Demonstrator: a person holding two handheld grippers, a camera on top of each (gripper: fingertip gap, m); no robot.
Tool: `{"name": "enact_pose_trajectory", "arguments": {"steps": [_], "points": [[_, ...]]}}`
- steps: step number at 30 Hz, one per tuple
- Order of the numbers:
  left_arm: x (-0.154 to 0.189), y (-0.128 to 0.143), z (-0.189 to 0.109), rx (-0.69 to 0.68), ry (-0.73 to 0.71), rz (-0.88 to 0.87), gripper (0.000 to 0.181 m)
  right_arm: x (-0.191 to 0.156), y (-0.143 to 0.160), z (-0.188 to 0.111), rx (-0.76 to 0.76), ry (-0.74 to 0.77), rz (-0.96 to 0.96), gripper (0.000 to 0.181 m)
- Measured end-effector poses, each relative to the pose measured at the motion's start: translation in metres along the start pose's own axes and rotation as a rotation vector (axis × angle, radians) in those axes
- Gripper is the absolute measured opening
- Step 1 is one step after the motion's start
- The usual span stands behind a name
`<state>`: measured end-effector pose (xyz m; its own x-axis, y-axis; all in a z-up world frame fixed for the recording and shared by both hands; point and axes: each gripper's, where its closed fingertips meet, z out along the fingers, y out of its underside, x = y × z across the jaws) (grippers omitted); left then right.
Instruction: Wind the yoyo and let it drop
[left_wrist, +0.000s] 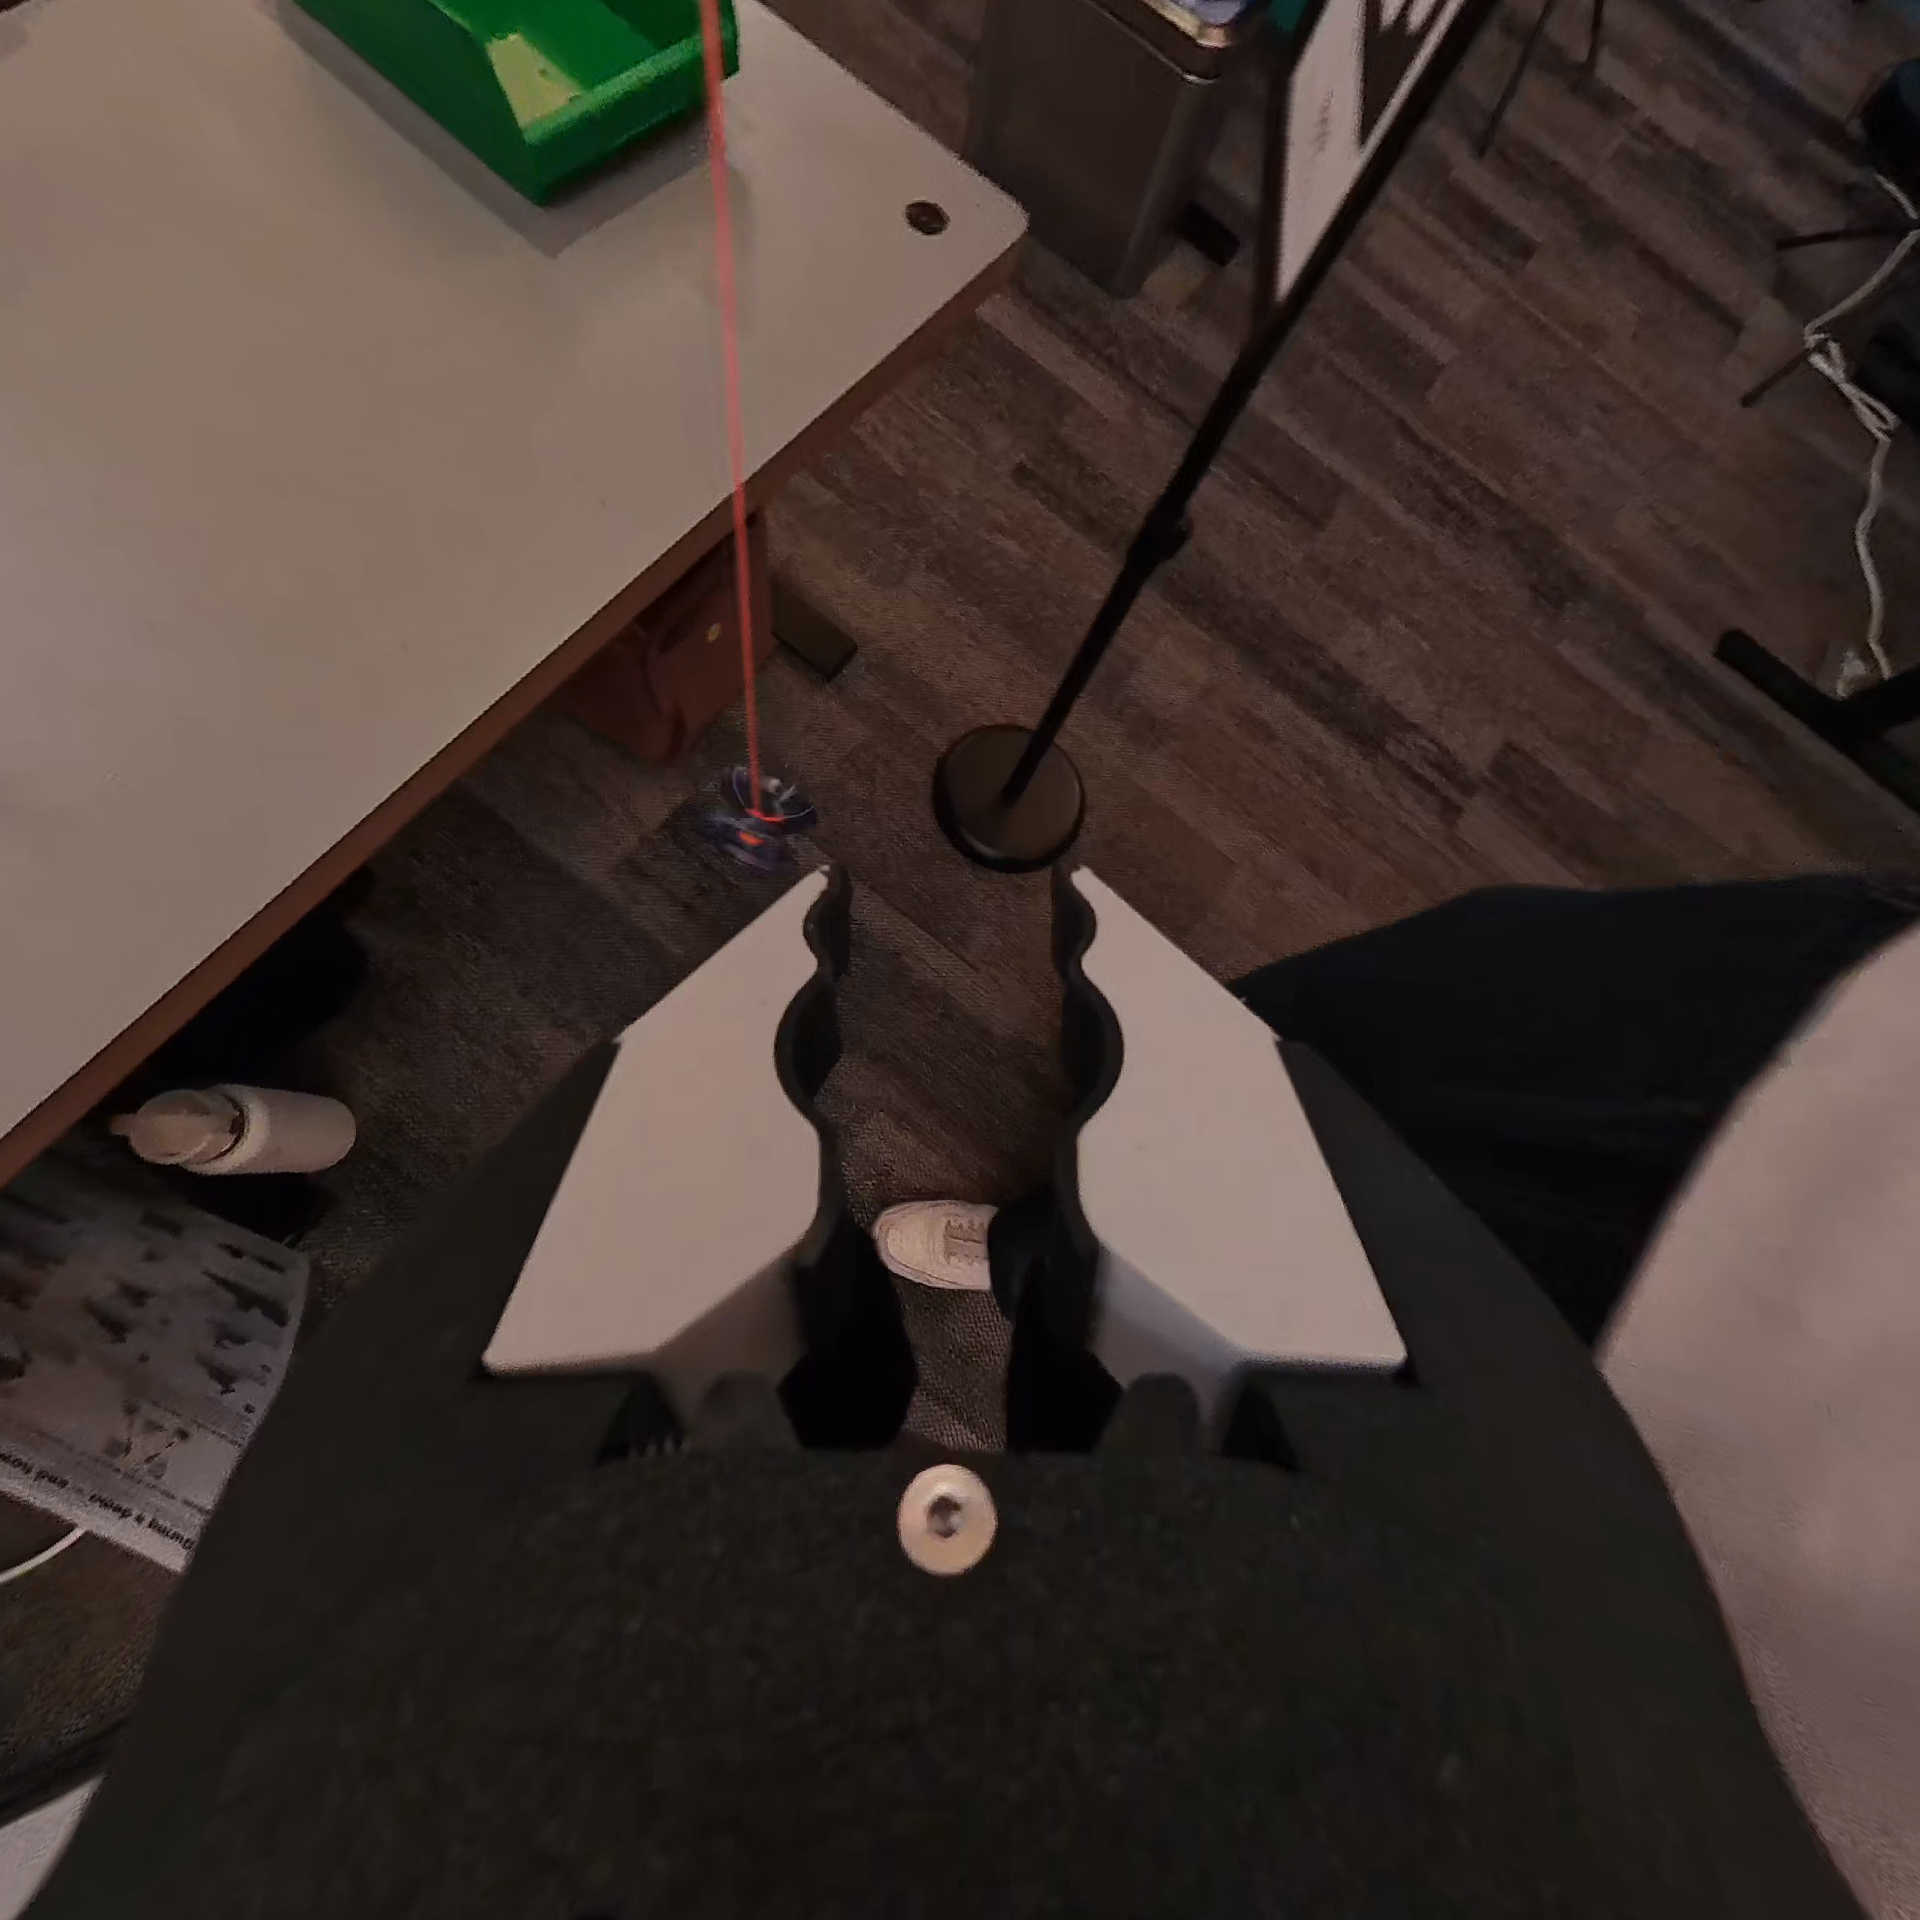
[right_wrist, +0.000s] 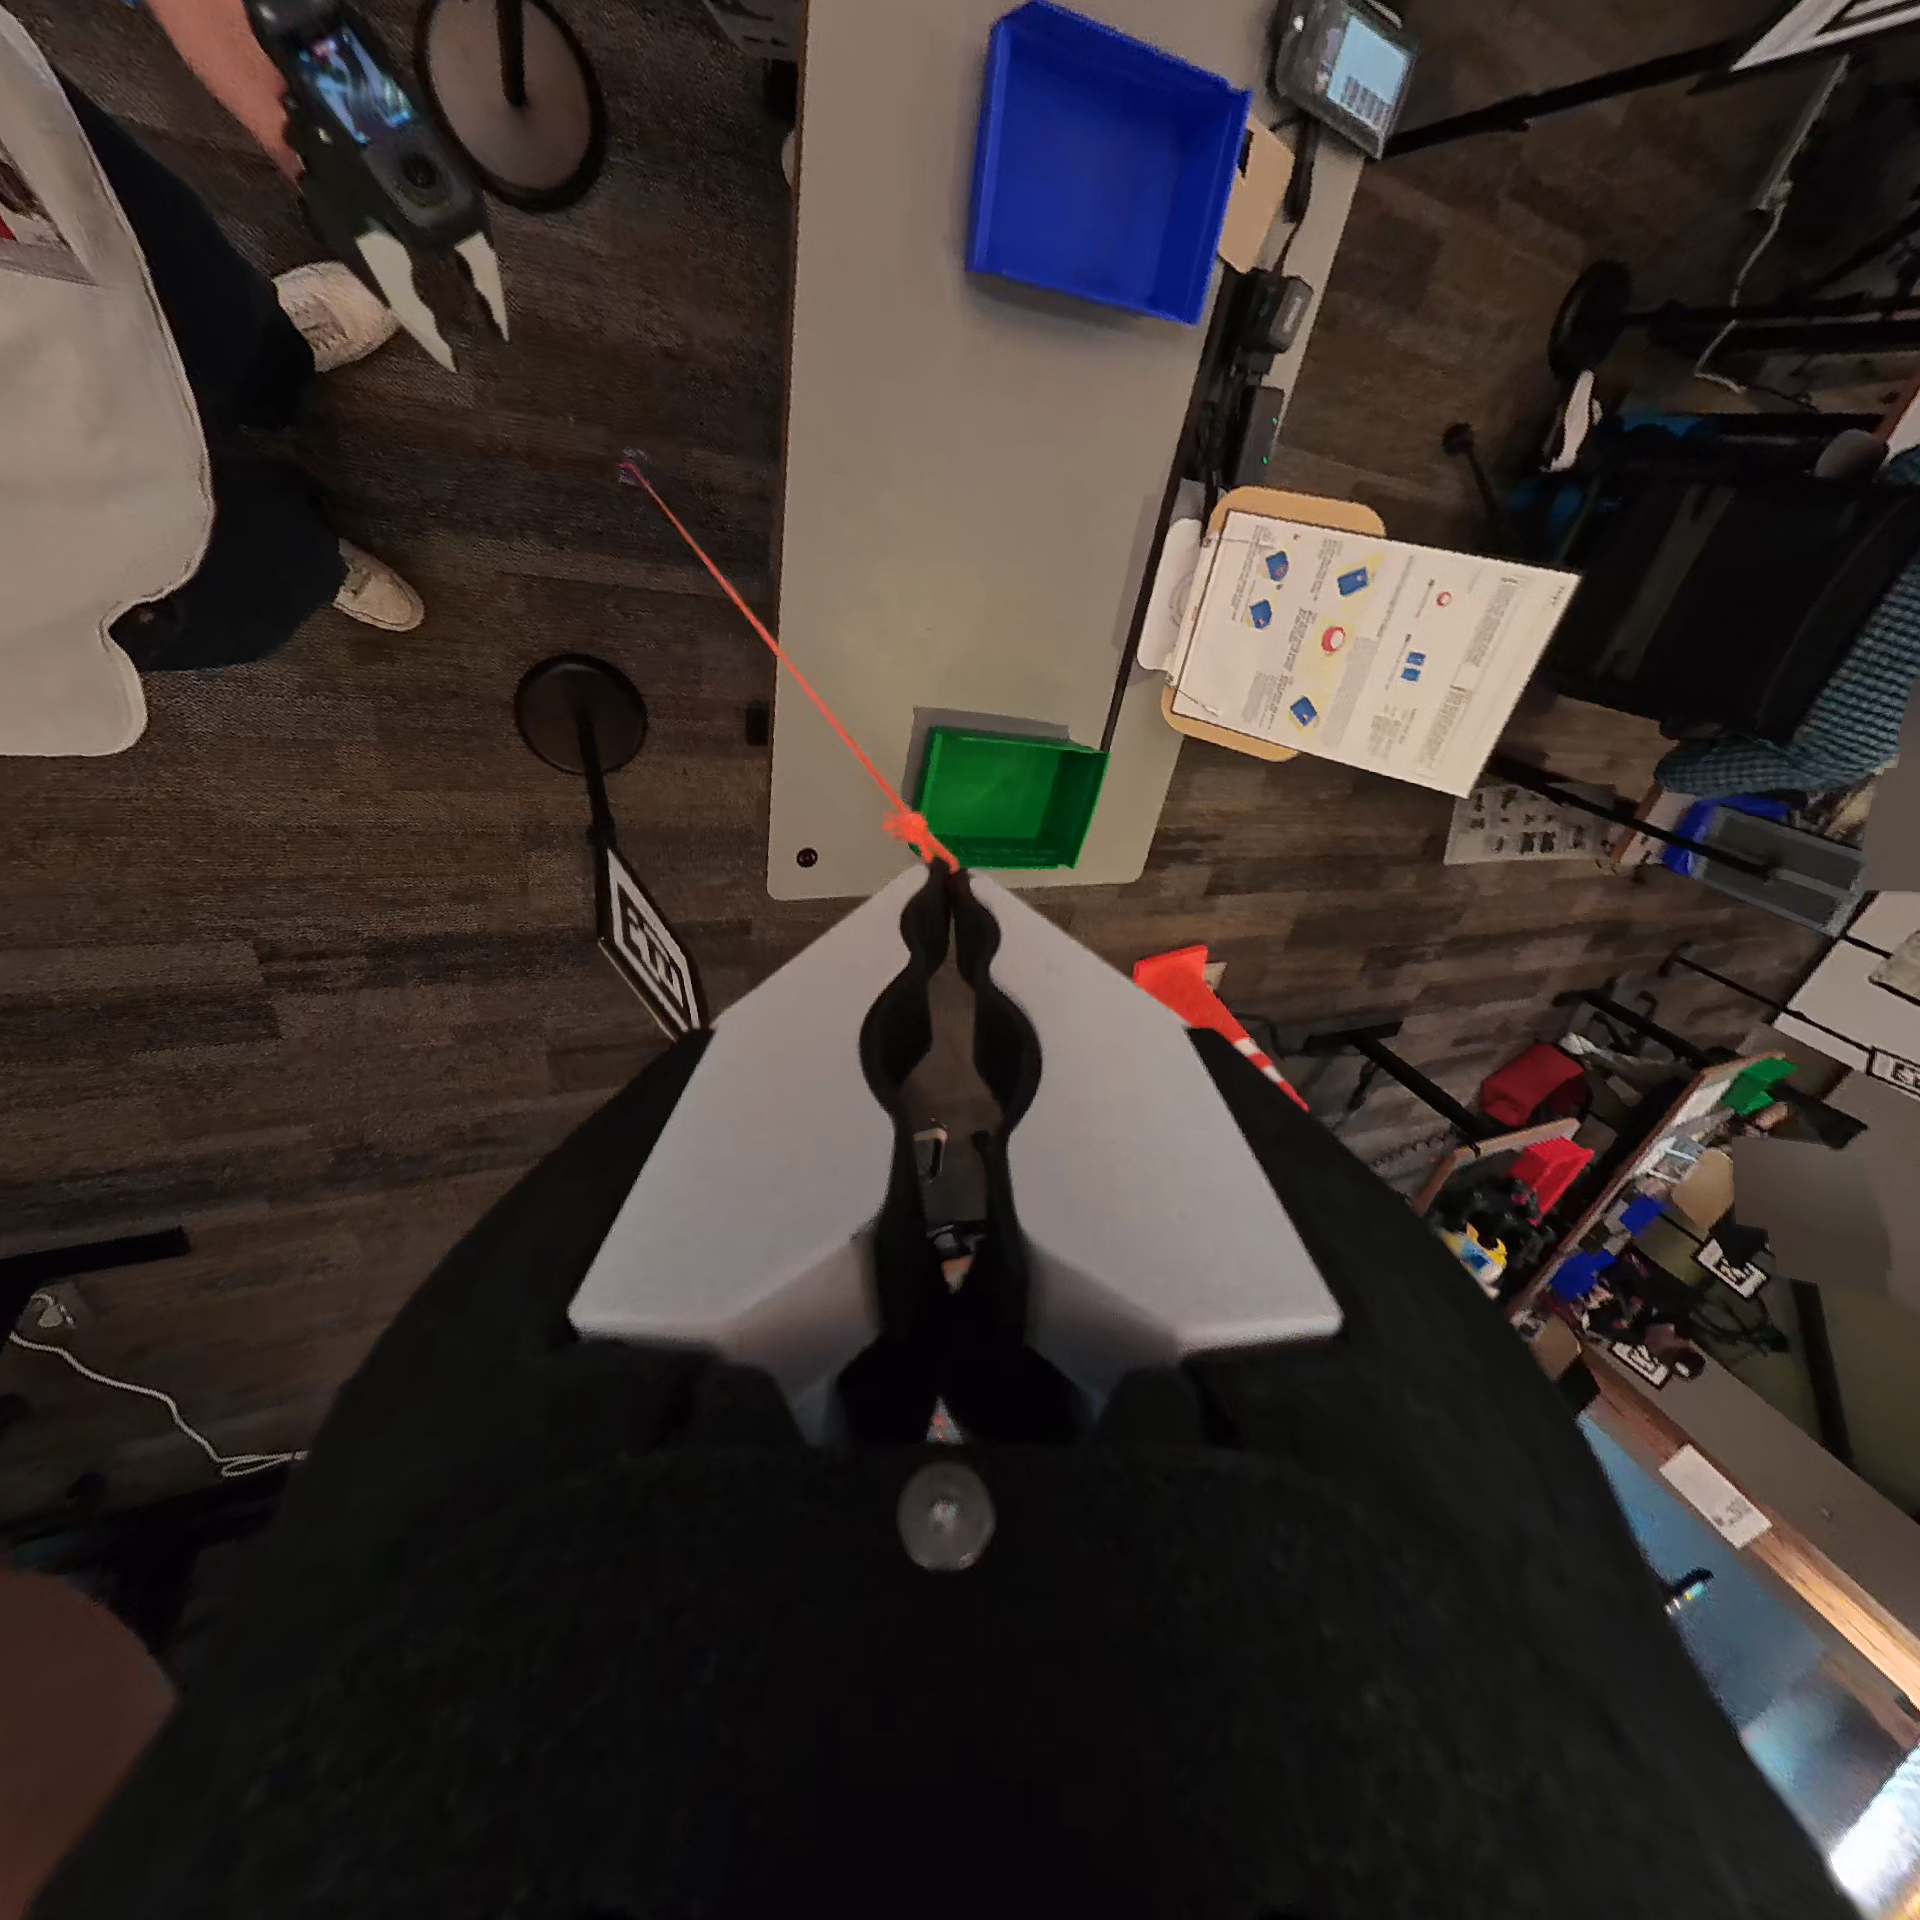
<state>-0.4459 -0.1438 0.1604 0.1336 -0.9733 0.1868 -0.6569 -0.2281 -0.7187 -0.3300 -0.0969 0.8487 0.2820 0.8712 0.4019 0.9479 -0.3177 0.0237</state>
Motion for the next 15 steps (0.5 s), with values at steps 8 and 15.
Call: {"name": "enact_pose_trajectory", "arguments": {"steps": [8, 15], "points": [[-0.025, 0.051, 0.081, -0.085, 0.044, -0.046, 0.060, 0.007, -0.012, -0.062, -0.016, 0.026, 0.015, 0.000], [-0.011, 0.094, 0.124, -0.170, 0.115, 0.039, 0.085, 0.003, -0.026, -0.096, 0.026, 0.041, 0.004, 0.000]]}}
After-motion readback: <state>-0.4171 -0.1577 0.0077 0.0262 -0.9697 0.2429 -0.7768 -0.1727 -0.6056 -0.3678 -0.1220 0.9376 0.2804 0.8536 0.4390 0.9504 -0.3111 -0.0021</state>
